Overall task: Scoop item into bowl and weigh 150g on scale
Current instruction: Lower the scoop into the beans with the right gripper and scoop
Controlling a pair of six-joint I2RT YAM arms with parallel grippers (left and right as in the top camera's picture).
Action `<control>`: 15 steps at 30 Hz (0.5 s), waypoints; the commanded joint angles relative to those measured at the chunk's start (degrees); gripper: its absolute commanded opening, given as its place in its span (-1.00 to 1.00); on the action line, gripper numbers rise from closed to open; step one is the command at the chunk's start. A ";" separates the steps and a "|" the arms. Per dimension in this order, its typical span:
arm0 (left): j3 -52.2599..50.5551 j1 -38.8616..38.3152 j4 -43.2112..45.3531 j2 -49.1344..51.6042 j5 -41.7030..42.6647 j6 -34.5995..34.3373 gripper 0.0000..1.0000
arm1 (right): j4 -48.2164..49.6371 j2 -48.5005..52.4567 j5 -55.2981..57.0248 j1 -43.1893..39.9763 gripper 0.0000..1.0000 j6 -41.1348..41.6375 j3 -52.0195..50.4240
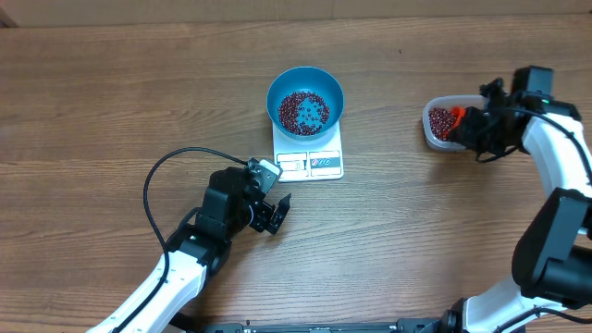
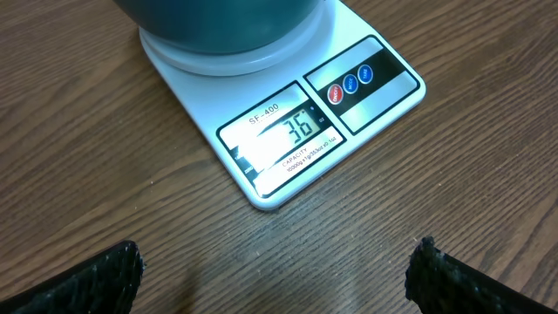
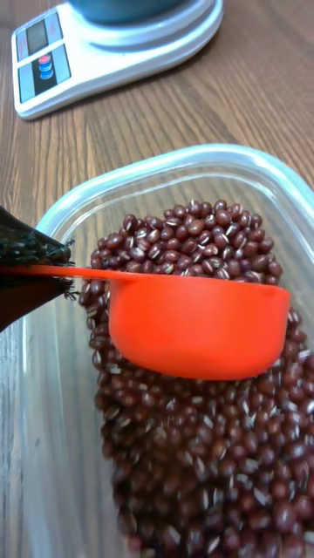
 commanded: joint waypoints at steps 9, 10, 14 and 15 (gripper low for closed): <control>-0.07 -0.07 0.20 0.44 0.20 -0.85 0.99 | 2.23 1.44 -4.90 -0.68 -0.93 -0.42 -3.37; -0.07 -0.07 0.20 0.44 0.20 -0.85 0.99 | 2.36 1.75 -5.95 -0.66 -0.93 -0.44 -3.39; -0.07 -0.07 0.20 0.44 0.20 -0.85 0.99 | 3.04 2.62 -9.57 -0.50 -0.93 -0.44 -3.39; -0.07 -0.07 0.20 0.44 0.20 -0.85 0.99 | 3.13 2.62 -10.12 -0.50 -0.93 -0.44 -3.39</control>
